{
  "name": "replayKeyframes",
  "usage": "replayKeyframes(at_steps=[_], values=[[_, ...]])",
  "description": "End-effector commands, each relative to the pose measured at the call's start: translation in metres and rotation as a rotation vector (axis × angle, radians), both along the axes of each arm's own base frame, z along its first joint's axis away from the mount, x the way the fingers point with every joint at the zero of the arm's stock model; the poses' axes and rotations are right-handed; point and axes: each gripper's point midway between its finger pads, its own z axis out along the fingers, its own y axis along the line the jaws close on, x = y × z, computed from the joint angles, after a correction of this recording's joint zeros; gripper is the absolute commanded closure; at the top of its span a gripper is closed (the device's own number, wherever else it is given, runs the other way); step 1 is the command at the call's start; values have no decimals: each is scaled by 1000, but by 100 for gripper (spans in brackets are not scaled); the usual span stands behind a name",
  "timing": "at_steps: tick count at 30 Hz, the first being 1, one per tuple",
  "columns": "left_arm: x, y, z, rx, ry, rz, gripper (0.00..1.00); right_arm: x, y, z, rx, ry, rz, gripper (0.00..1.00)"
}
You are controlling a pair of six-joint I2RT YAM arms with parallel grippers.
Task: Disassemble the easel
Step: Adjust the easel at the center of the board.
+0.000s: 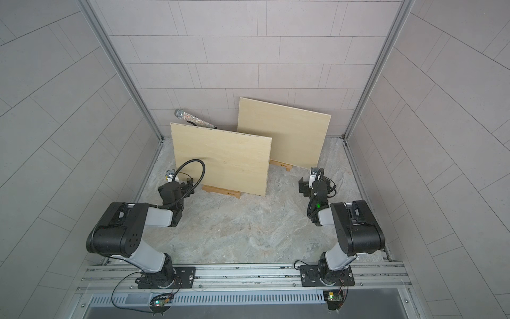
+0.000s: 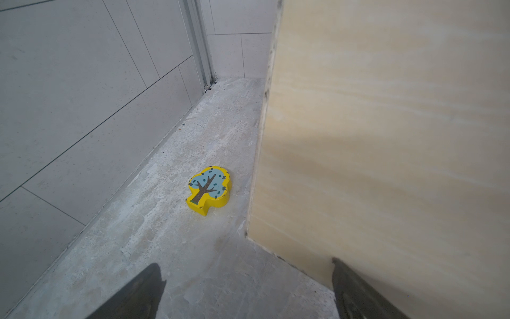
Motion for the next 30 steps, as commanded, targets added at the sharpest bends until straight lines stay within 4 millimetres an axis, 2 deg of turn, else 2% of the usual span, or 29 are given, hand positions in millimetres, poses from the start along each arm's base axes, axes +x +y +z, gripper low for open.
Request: replayKeyframes(at_steps=[1,4,7,13,18,22,30], values=[[8,-10,20,4,-37,-61,0,2,-1,6,-6,20,-5,0],[6,-7,30,9,-17,-45,0,7,0,19,-14,108,-19,0],[0,-1,38,30,16,-15,1,3,-3,29,36,157,-68,0],[-12,8,43,16,165,52,3,-4,14,51,114,212,-59,0],[-20,-6,49,-105,256,22,5,-20,46,62,227,280,46,0],[-25,-22,58,-183,279,-28,7,-43,79,74,290,318,185,0],[-38,-39,61,-257,310,-79,8,-97,150,81,350,383,470,2]])
